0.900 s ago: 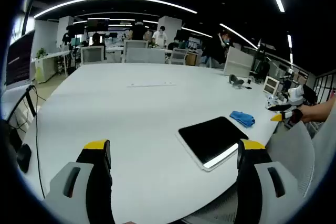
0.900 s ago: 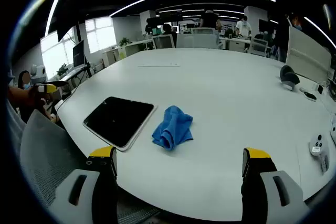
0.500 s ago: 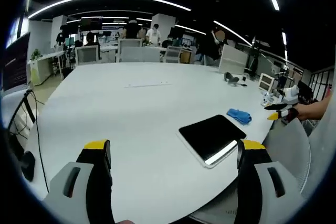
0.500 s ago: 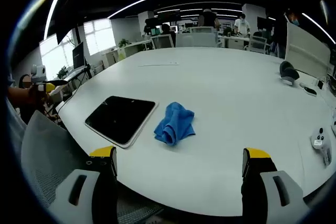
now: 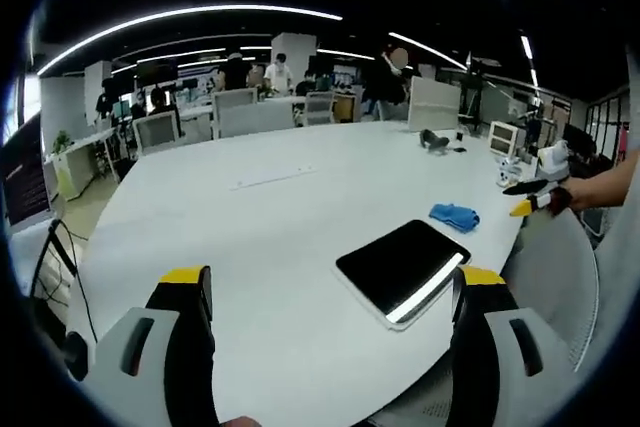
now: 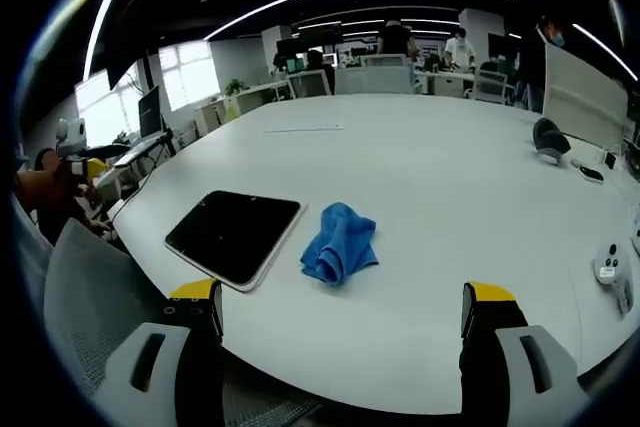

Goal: Wipe the mirror surface with the cleaning cloth until all visible marks leave the cleaned area.

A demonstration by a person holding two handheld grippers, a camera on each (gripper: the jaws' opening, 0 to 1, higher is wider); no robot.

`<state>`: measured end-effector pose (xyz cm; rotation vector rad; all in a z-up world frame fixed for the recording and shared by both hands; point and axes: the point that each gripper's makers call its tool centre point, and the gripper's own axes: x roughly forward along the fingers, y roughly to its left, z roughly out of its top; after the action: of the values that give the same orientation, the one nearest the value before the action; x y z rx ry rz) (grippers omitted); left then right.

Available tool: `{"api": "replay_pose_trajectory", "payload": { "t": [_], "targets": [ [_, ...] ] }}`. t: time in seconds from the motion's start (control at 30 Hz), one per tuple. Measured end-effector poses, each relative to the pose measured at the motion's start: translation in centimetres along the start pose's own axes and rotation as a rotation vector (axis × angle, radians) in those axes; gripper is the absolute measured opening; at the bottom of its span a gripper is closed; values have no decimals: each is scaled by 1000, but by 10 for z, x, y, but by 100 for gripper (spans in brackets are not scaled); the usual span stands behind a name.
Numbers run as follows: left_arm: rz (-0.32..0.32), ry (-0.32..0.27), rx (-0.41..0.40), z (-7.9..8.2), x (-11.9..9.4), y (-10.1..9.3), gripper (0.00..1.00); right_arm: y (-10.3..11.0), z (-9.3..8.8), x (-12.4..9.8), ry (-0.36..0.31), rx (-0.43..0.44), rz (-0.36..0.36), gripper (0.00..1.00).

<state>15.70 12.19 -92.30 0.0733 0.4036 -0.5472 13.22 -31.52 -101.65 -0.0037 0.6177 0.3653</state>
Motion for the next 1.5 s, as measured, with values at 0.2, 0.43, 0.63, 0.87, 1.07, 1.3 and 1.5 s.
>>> {"api": "replay_pose_trajectory", "payload": {
  "t": [0.2, 0.43, 0.63, 0.87, 1.07, 1.3, 1.5],
  "targets": [
    [26, -22, -24, 4, -3, 5, 99, 5, -4, -1, 15, 18, 12, 99],
    [4, -1, 6, 0, -2, 1, 99, 5, -6, -4, 4, 33, 5, 99],
    [32, -29, -70, 5, 0, 8, 99, 7, -13, -4, 17, 29, 2, 99],
    [33, -29, -65, 3, -1, 7, 99, 8, -12, -5, 12, 33, -1, 99],
    [37, -8, -72, -6, -1, 6, 99, 3, -15, -4, 18, 47, -16, 99],
    [39, -10, -76, -4, 2, 4, 99, -5, -14, -5, 11, 44, -32, 99],
    [31, -12, -77, -2, 6, -2, 99, -6, -15, -7, 11, 52, -33, 99]
  ]
}}
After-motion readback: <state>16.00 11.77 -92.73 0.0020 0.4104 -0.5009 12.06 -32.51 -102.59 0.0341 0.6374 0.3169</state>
